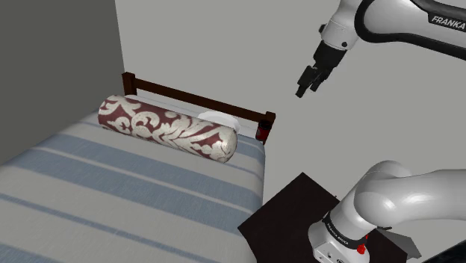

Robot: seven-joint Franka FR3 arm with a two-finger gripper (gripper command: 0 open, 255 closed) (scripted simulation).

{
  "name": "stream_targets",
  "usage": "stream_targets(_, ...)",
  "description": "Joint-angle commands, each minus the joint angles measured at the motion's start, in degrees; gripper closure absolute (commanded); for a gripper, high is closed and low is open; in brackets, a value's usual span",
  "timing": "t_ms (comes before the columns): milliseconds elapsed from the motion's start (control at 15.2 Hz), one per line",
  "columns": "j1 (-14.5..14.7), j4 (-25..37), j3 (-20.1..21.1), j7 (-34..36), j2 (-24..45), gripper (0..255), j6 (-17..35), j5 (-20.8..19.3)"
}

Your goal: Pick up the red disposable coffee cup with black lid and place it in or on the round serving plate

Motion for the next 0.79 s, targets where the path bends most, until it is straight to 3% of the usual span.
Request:
stream_targets(0,0.00,0.00,0.00,0.00,0.00,0,0.00,0.00)
stream_targets(726,-0.78,-5.94,-11.32,-14.97,11.60,0,16.28,-4.03)
